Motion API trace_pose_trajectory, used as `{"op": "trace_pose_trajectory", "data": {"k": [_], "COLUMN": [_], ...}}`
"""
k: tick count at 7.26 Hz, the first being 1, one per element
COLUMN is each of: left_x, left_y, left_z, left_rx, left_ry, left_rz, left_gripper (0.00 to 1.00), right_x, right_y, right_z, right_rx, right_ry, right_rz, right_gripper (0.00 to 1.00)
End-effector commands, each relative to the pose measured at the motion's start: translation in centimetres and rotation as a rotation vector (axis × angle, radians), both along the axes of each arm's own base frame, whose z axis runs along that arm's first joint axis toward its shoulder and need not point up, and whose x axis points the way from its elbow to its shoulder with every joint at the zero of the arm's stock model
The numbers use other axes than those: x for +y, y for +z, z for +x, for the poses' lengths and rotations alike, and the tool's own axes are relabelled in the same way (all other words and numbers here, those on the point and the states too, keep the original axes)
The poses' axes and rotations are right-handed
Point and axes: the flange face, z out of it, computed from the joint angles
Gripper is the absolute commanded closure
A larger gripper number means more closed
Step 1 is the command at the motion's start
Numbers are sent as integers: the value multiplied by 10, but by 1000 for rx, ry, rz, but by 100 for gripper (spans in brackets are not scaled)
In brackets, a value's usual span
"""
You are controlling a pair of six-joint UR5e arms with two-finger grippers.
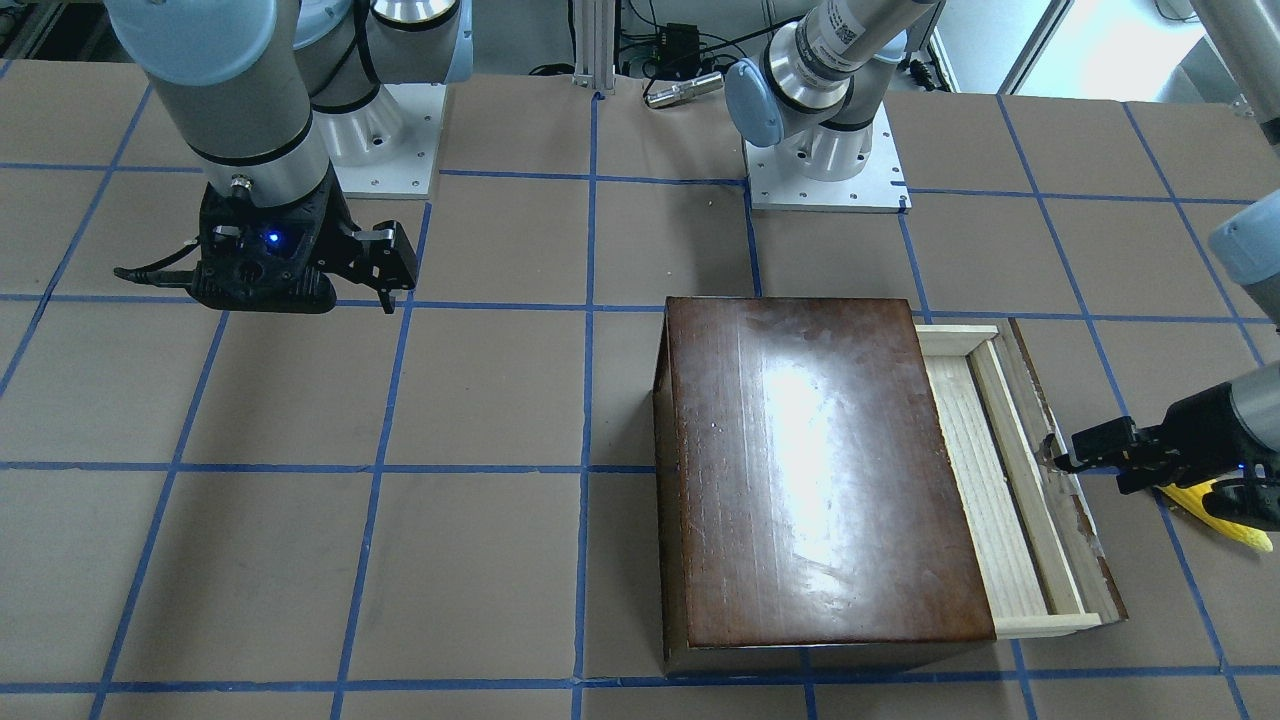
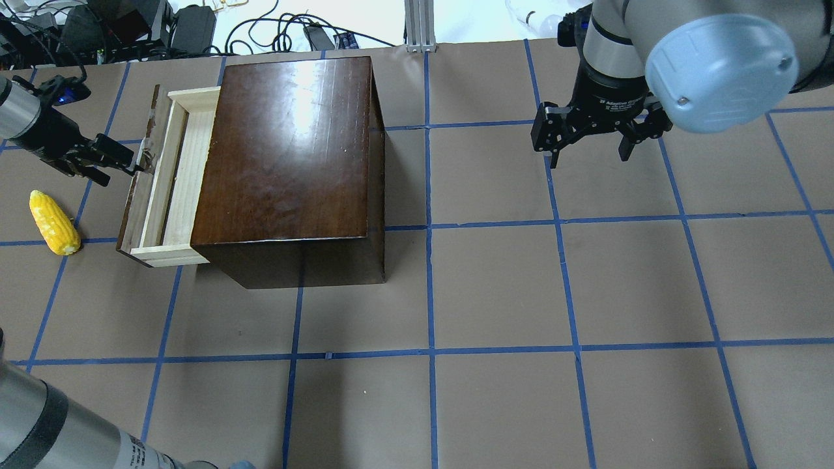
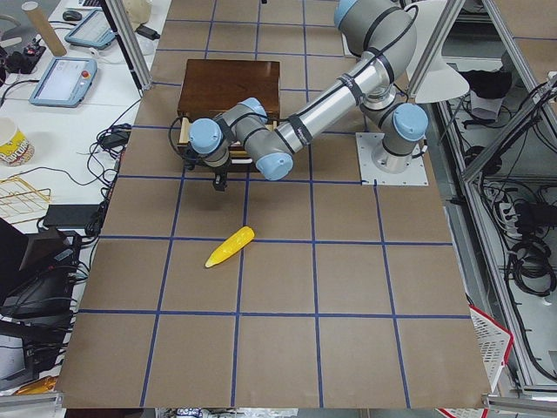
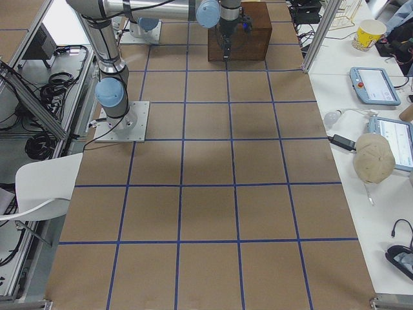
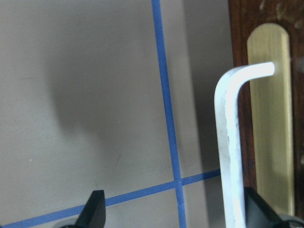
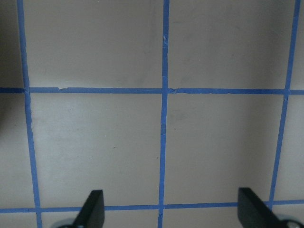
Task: Open drawer and put corn inside
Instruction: 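Pull the drawer open with the left gripper, away from the cabinet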
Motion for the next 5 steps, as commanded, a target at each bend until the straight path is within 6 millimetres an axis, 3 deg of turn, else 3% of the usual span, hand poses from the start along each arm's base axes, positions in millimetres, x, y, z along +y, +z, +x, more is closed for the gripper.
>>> {"op": "trace_pose_trajectory", "data": {"k": [1, 3, 5], "left_x": [2, 2, -7], "left_y": [0, 9, 49], "left_z": [5, 6, 24], "left_rx": [-21, -35, -91], "left_ry": [0, 1, 26], "left_rz": [9, -4, -55], "left_gripper": [0, 0, 0], "right_x": [0, 0, 0], "right_y": [0, 0, 0], "right_z": [0, 0, 0], "right_rx": [0, 0, 0], "right_ry": [0, 0, 0], "right_rz": [0, 0, 0], "right_gripper": [0, 0, 0]}}
